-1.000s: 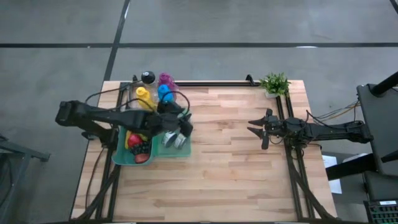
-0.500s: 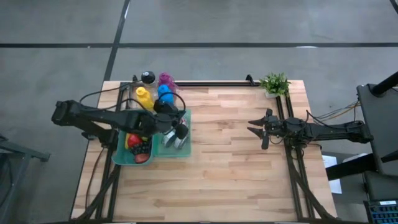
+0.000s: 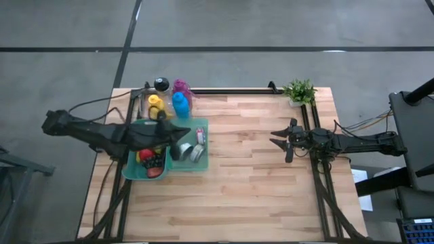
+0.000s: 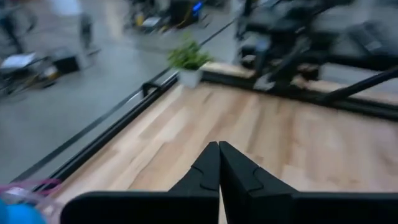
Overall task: Pick & Place Food Item
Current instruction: Return to Home Position
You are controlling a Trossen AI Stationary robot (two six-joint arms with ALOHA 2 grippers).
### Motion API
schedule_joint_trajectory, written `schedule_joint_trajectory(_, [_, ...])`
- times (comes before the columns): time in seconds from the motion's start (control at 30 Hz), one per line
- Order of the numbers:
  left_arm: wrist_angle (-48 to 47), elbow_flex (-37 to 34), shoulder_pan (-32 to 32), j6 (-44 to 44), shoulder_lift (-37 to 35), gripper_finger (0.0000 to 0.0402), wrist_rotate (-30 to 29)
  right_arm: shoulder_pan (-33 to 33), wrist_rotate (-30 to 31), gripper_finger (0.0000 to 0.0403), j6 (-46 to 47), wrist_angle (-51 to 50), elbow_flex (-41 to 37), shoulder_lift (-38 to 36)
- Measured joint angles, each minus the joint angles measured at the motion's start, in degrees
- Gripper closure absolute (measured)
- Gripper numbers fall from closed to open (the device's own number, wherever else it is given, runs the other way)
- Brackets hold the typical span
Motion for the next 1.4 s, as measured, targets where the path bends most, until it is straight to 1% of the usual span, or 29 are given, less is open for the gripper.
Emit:
schedule_joint_trajectory(0.1, [5.2,-5.5,-0.2,3.6,-6.4,0.0401,4.4,0.0,0.0,0.0256,0.0,0.0,0.0,0.0])
schedule_joint_trajectory(0.2, [9.8,-11.2,-0.5,8.1,-12.7,0.0401,10.9,0.0,0.0,0.0256,0.0,0.0,0.0,0.0])
schedule_joint_trajectory(0.3, [11.6,-16.1,-0.6,13.4,-19.1,0.0401,16.2,0.0,0.0,0.0256,0.0,0.0,0.0,0.0])
schedule_joint_trajectory(0.37, [12.1,-19.0,-0.6,15.0,-23.1,0.0401,16.9,0.0,0.0,0.0256,0.0,0.0,0.0,0.0])
schedule_joint_trajectory(0.47, [14.5,-22.9,-0.6,14.5,-28.3,0.0401,17.5,0.0,0.0,0.0256,0.0,0.0,0.0,0.0])
schedule_joint_trajectory(0.6, [18.5,-27.5,-0.6,15.2,-34.7,0.0401,20.7,0.0,0.0,0.0256,0.0,0.0,0.0,0.0])
schedule_joint_trajectory(0.73, [19.3,-30.7,-0.6,19.1,-40.5,0.0401,26.6,0.0,0.0,0.0256,0.0,0.0,0.0,0.0])
schedule_joint_trajectory(0.8, [19.1,-32.4,-0.6,21.2,-42.6,0.0401,30.5,0.0,0.0,0.0256,0.0,0.0,0.0,0.0])
schedule_joint_trajectory(0.87, [18.8,-34.1,-0.6,23.4,-44.6,0.0401,33.1,0.0,0.0,0.0256,0.0,0.0,0.0,0.0])
schedule_joint_trajectory(1.1, [18.5,-39.6,-0.6,29.3,-50.2,0.0401,33.6,0.0,0.0,0.0256,0.0,0.0,0.0,0.0])
schedule_joint_trajectory(1.3, [17.9,-42.8,-0.6,29.9,-54.8,0.0401,33.6,0.0,0.0,0.0256,0.0,0.0,0.0,0.0])
schedule_joint_trajectory(1.4, [15.8,-43.3,-0.6,29.9,-54.8,0.0401,33.6,0.0,0.0,0.0256,0.0,0.0,0.0,0.0])
